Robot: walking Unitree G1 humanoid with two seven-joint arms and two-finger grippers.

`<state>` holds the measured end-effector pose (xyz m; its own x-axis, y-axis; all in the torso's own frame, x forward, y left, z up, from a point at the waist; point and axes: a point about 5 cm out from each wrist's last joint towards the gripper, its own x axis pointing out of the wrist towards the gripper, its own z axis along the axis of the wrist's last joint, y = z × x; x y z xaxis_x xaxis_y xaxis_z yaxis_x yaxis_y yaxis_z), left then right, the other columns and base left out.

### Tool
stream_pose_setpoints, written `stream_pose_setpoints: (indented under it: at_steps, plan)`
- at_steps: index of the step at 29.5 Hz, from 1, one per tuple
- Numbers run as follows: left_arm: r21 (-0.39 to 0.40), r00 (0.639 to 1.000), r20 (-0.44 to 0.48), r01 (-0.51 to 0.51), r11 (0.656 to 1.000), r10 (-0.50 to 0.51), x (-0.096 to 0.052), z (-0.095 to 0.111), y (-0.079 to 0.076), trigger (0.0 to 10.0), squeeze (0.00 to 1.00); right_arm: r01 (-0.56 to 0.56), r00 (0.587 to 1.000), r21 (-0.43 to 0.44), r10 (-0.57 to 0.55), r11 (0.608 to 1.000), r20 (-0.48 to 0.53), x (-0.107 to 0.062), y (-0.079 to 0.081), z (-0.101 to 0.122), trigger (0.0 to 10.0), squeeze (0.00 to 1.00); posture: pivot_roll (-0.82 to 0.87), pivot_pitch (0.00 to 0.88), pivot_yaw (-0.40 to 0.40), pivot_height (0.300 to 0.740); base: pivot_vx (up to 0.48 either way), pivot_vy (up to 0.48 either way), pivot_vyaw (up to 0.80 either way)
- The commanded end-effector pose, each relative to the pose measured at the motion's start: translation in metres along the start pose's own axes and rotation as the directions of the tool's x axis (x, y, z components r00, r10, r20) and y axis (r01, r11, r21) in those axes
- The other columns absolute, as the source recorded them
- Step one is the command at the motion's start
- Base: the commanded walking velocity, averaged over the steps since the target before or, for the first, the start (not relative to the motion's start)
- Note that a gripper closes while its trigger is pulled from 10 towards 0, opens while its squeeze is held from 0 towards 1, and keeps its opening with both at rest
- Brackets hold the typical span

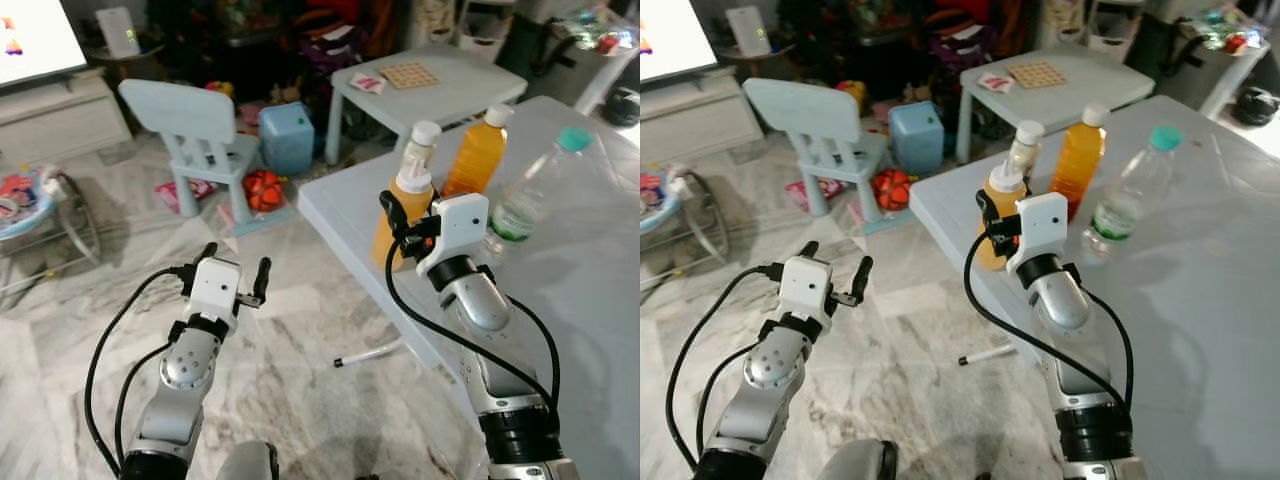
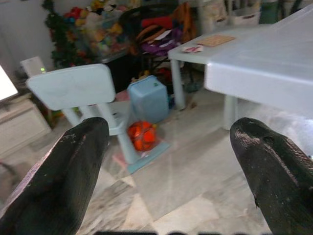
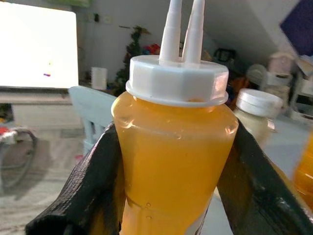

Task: Restocking fridge

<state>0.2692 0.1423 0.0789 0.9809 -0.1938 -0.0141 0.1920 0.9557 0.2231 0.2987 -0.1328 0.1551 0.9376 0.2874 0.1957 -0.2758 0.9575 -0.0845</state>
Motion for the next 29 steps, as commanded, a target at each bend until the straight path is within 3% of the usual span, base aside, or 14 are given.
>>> stream_pose_setpoints:
  at_steps: [1, 10, 14, 21, 26, 29]
  plan:
    - [0.011, 1.000, 0.001, 0.009, 1.000, -0.009, 0.001, -0.001, 0.000, 10.0, 0.00, 0.009, 1.000, -0.006, -0.009, 1.000, 0.008, 0.001, -0.002, 0.001, 10.0, 0.00, 0.05, 0.000, 0.007, 0.740, 0.000, 0.000, 0.80]
    - [0.031, 1.000, -0.011, 0.014, 0.999, -0.014, -0.003, -0.007, 0.001, 10.0, 0.00, -0.012, 1.000, -0.008, 0.012, 1.000, 0.008, -0.003, 0.005, -0.004, 10.0, 0.00, 0.04, 0.000, 0.017, 0.740, 0.000, 0.000, 0.80]
    - [0.011, 1.000, -0.015, 0.013, 1.000, -0.013, -0.002, -0.007, -0.002, 10.0, 0.00, -0.043, 0.999, -0.049, 0.043, 0.998, 0.010, -0.002, 0.010, -0.005, 10.0, 0.00, 0.04, 0.000, 0.014, 0.740, 0.000, 0.000, 0.80]
    - [0.027, 1.000, -0.010, 0.006, 1.000, -0.006, -0.002, -0.007, 0.000, 10.0, 0.00, -0.039, 0.999, -0.049, 0.039, 0.998, 0.014, -0.001, 0.008, -0.005, 10.0, 0.00, 0.04, 0.000, 0.016, 0.740, 0.114, 0.112, 0.80]
    - [0.057, 0.998, -0.047, -0.048, 0.997, 0.051, -0.015, -0.016, 0.015, 10.0, 0.00, 0.004, 1.000, -0.070, -0.005, 0.998, -0.010, -0.012, -0.003, -0.011, 10.0, 0.00, 0.04, 0.000, 0.023, 0.740, 0.000, 0.000, 0.80]
    - [0.071, 0.992, -0.083, -0.091, 0.993, 0.096, -0.029, -0.024, 0.027, 10.0, 0.00, 0.082, 0.996, -0.091, -0.086, 0.993, -0.039, -0.024, -0.016, -0.017, 10.0, 0.00, 0.04, 0.000, 0.023, 0.740, 0.000, 0.000, 0.80]
